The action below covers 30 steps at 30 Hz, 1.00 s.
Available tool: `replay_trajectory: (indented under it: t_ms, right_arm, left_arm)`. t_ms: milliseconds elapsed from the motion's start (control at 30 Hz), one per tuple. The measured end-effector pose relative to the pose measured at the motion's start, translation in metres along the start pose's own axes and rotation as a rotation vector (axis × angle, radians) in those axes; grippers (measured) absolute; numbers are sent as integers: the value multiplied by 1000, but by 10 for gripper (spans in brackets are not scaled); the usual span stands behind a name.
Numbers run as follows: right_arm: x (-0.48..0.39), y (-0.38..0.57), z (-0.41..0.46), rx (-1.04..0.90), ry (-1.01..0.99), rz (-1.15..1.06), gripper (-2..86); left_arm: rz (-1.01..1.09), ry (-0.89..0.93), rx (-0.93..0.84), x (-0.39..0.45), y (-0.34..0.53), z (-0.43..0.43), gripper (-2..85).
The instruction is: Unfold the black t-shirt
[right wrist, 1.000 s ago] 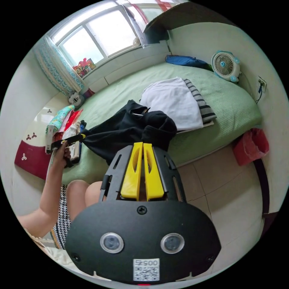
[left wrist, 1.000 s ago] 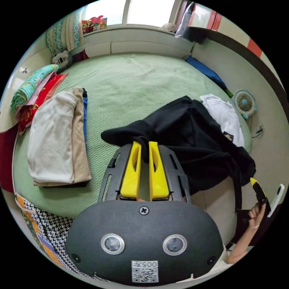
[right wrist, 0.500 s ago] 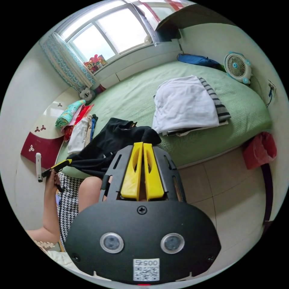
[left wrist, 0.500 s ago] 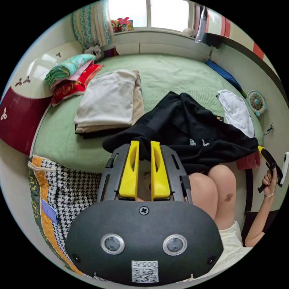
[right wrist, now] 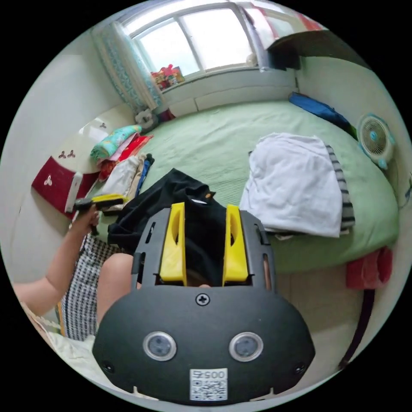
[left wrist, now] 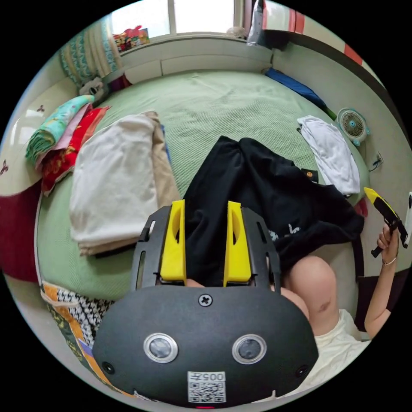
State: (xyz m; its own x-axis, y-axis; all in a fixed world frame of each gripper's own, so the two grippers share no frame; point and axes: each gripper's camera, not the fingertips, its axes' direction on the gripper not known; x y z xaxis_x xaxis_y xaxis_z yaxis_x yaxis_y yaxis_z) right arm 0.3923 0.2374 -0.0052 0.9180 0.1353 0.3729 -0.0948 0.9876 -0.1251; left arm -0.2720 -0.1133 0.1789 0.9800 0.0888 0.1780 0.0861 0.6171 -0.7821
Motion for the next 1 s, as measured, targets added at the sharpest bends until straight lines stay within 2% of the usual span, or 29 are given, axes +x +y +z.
replay_trajectory:
  t_ms: [167,333,433,667,767,833,1000]
  right_arm:
    - [-44,-47,91,-214,50,-259,159]
    - [-63,-71,164,-354,123,-347,130]
    - [-66,-79,194,-427,147,-327,98]
    - [-80,-82,208,-397,128,-405,63]
    - [-79,-84,213,-386,109,-381,63]
    - [-75,-86,215,-383,78,-350,60]
    - [-66,-92,206,-346,-21,-339,21]
  left_arm:
    - [41,-4,-54,8,-51,43,158]
    - [52,-26,-128,11,-72,78,162]
    - [88,-81,-70,18,-64,75,165]
    - [50,-42,-110,5,-68,67,160]
    - [58,-42,-90,6,-65,57,112]
    - [24,62,-98,1,-61,49,49]
    - [-32,74,-49,-14,-46,17,31]
